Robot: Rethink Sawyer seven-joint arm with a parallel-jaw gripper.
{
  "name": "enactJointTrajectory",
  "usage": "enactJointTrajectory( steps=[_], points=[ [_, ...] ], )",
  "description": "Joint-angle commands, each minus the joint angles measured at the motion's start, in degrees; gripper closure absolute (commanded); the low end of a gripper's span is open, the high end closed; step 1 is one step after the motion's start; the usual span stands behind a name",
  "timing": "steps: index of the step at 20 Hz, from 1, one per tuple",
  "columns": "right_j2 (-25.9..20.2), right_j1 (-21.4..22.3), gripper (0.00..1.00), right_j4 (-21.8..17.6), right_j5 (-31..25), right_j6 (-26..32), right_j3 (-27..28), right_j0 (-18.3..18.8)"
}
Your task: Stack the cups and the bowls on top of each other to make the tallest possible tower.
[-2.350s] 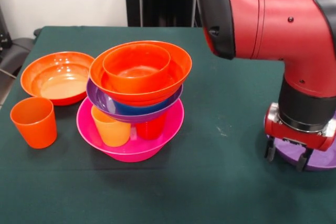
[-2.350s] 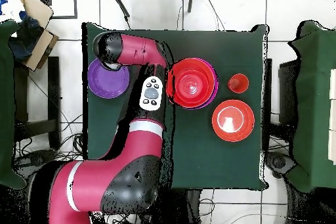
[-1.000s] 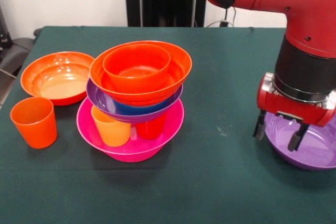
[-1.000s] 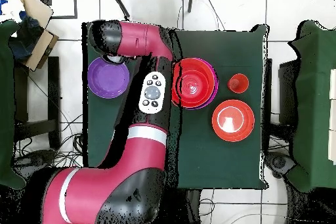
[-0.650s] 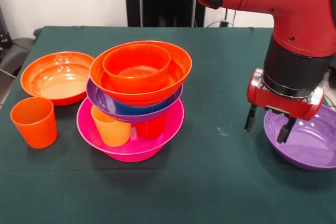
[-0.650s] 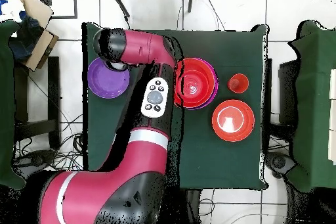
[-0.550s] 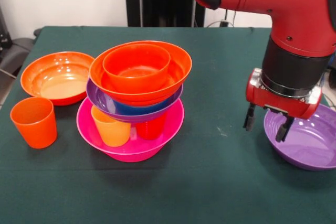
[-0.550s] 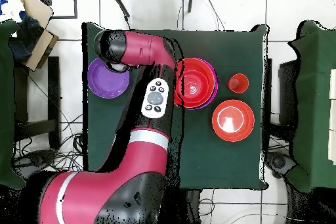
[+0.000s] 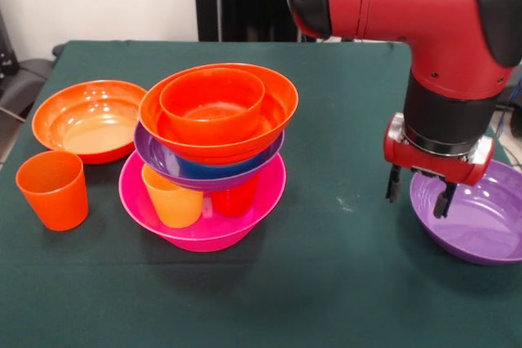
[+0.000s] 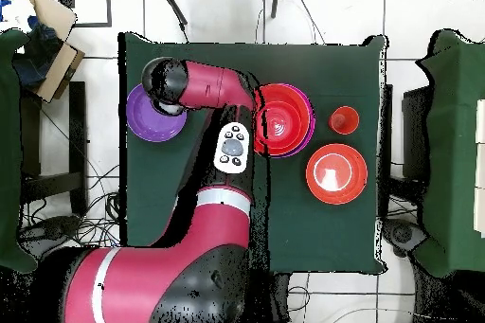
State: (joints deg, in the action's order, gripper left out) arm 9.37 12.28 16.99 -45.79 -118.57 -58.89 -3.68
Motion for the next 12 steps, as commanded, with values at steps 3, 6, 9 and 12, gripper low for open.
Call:
enactJointTrajectory(
  steps=[3,6,9,12],
  points=[
    [-13.57,0.42,0.00,-4.87,2.60,12.55,-9.05,3.56],
    [-14.92,0.17,0.00,-6.03,3.09,13.47,-9.19,4.44],
    [-14.59,-0.63,0.00,-7.50,2.62,12.74,-7.68,4.43],
    [-13.57,-1.24,0.00,-9.37,1.66,11.20,-6.08,4.29]
  ],
)
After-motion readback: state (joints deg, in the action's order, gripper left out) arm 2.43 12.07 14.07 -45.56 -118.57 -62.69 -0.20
